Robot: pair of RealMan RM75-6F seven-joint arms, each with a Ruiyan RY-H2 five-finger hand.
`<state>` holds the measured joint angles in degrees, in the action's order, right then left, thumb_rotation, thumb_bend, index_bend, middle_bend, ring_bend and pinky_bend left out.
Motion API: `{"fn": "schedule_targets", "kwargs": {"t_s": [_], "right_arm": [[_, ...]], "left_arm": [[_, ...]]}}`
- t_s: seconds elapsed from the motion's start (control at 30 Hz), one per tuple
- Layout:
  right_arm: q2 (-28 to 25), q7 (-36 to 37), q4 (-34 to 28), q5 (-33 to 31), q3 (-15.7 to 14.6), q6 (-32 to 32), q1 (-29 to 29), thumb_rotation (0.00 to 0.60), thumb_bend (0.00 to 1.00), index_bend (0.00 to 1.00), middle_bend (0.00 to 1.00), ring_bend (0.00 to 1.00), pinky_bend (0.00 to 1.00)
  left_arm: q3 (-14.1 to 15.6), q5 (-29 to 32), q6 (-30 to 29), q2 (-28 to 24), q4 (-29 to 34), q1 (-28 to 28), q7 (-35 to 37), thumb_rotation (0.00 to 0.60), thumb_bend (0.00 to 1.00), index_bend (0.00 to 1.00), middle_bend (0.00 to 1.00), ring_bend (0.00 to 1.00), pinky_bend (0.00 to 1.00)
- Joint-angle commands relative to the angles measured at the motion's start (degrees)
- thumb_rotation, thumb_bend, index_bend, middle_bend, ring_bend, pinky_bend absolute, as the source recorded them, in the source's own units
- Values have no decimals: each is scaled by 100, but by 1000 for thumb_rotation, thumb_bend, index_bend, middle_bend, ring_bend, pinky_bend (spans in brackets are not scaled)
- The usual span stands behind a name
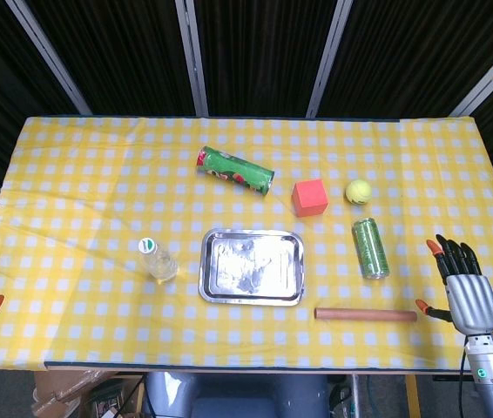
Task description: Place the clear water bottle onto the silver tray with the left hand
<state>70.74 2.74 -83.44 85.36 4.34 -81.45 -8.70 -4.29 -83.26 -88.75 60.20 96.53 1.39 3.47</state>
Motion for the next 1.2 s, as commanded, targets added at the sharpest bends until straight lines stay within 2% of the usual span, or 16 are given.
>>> {"fn": "schedule_targets", "kwargs": {"t_s": [0.03,0.57,0.97,1.07,1.1,1.13,1.2], "right_arm": [[-8,6,5,-5,-8,-1,11,600,49,54,0,0,0],[-152,86,-130,107,-41,-276,160,600,49,54,0,0,0],[-178,166,-100,85,-39,-234,166,600,50,54,0,0,0],[-193,214,-129,84,-33,-268,187,600,50,54,0,0,0],[-207,231,-135,75,-31,-270,194,600,50,54,0,0,0],[-235,285,-139,49,-16,-269,201,600,50,54,0,0,0],[-256,328,-142,49,-12,-268,204,600,50,54,0,0,0]], "left_arm": [[7,11,39,16,2,17,-38,600,267,71,3,0,0],[68,-74,278,155,8,169,-216,600,267,70,4,0,0],[135,-113,622,202,20,324,190,600,260,68,9,0,0],[112,-132,819,298,136,431,992,600,237,64,28,0,0],[112,-171,1006,333,237,526,1603,600,226,62,34,0,0],[286,-378,1725,162,600,816,3161,600,222,62,36,0,0],[373,-627,2083,-60,557,1036,4188,600,219,62,34,0,0]]}}
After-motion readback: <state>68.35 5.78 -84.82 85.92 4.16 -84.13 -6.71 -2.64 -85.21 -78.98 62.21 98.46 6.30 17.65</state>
